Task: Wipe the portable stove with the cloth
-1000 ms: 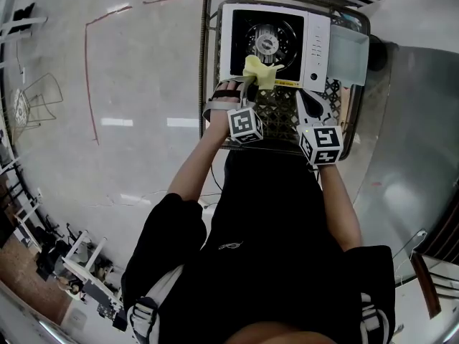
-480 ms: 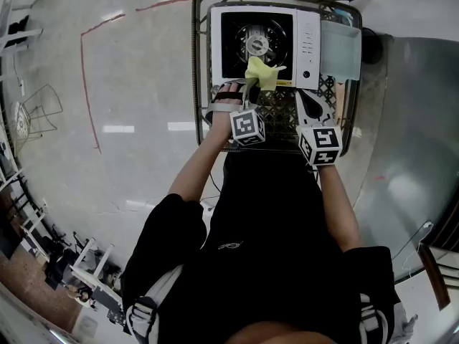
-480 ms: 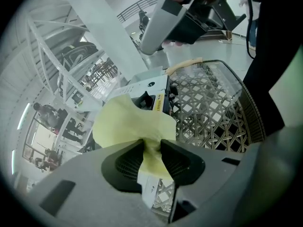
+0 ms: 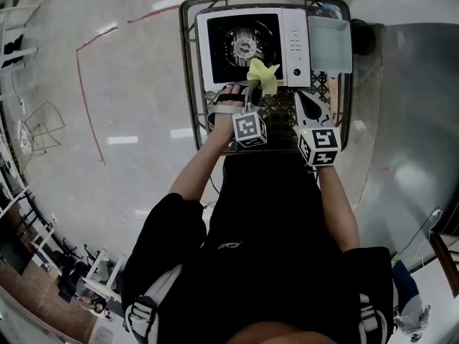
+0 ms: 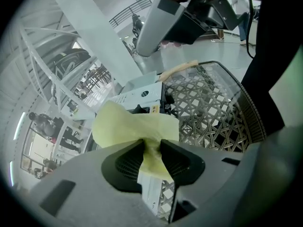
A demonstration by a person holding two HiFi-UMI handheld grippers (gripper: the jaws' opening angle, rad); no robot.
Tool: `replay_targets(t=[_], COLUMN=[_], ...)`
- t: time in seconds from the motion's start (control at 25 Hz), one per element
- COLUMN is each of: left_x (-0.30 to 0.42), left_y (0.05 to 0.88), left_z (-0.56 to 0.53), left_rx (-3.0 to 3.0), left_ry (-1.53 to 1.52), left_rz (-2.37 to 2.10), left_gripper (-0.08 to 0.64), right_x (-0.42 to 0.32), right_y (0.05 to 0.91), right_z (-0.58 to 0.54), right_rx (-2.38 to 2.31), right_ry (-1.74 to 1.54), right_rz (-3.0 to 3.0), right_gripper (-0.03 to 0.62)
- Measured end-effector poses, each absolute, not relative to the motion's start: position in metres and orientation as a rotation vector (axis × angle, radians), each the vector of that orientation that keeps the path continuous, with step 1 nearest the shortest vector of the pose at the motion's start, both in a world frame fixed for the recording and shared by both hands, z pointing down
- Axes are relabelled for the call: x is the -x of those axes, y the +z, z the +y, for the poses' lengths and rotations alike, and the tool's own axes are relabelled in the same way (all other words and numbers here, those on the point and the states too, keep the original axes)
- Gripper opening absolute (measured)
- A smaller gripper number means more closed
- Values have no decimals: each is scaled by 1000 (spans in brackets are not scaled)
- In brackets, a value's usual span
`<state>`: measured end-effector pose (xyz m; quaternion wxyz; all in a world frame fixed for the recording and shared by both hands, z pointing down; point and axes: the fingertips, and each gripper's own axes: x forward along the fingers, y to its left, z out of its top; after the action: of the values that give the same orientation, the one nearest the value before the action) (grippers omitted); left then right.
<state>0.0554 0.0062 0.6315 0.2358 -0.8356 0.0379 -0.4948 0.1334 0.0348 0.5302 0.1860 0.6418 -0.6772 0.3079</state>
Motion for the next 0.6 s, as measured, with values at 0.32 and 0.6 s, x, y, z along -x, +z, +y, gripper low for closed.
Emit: replay_targets(t=[0.32, 0.6], left_x=[-71, -74], left_y=[632, 631], left_z=[12, 14], left_rx=[2315, 2290], left_ry=[-1340, -1359], left_rz=[62, 26], left_gripper=[130, 130], right_x=[-142, -143], right_y=[534, 537], right_z=[43, 47], right_rx=[-1838, -1847], right_ry=[892, 909], right_rz=[-1873, -1865], right_gripper=[6, 6])
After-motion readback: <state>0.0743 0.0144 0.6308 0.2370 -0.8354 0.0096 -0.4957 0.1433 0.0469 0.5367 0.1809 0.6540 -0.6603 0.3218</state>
